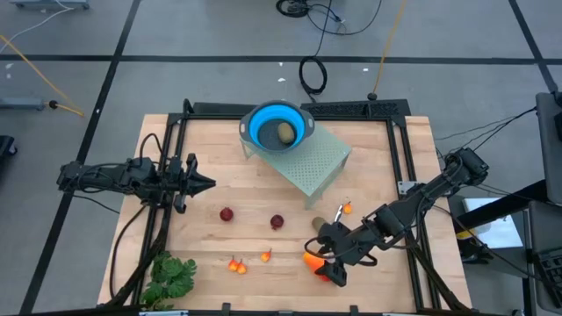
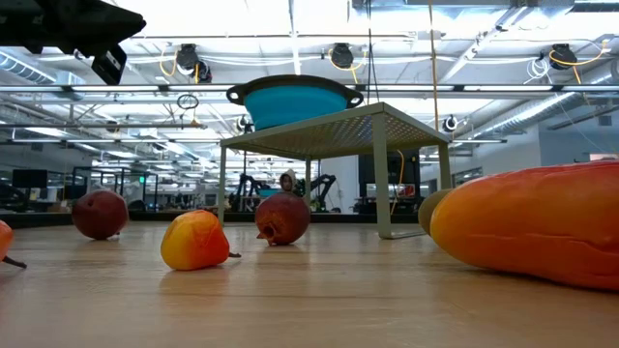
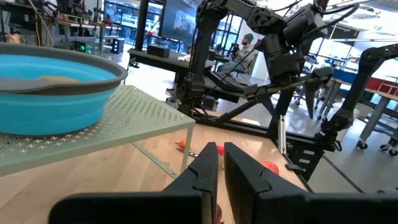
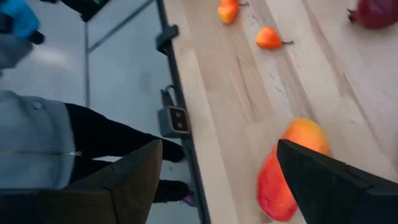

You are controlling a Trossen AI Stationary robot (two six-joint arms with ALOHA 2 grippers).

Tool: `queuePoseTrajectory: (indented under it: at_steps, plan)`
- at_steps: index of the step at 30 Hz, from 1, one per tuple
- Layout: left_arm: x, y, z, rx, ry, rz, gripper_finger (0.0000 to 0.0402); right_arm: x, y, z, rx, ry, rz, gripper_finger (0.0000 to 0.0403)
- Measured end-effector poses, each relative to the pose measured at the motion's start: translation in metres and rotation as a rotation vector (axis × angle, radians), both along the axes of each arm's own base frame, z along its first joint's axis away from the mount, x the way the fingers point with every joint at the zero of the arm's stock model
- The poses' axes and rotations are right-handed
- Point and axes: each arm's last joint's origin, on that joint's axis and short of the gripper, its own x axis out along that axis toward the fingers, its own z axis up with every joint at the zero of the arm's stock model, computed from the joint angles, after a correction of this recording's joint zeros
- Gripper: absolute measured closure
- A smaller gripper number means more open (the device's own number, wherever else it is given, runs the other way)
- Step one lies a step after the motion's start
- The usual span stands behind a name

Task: Pick & Place Fruit
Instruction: Put the mango into the blue strainer bowl on the shelf

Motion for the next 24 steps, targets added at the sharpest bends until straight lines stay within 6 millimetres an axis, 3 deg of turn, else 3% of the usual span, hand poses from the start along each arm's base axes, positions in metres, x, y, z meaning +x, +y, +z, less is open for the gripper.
queuePoseTrajectory:
  at_steps: [15, 24]
  plan:
    - [0.000, 0.000, 0.000, 0.007, 0.002, 0.000, 0.0376, 0.004, -0.003, 0.002, 0.055, 0.002, -0.058, 0.0094]
    - [0.000, 0.000, -0.001, 0.007, 0.009, 0.000, 0.0376, -0.001, -0.002, -0.012, 0.059, 0.155, -0.087, 0.0094]
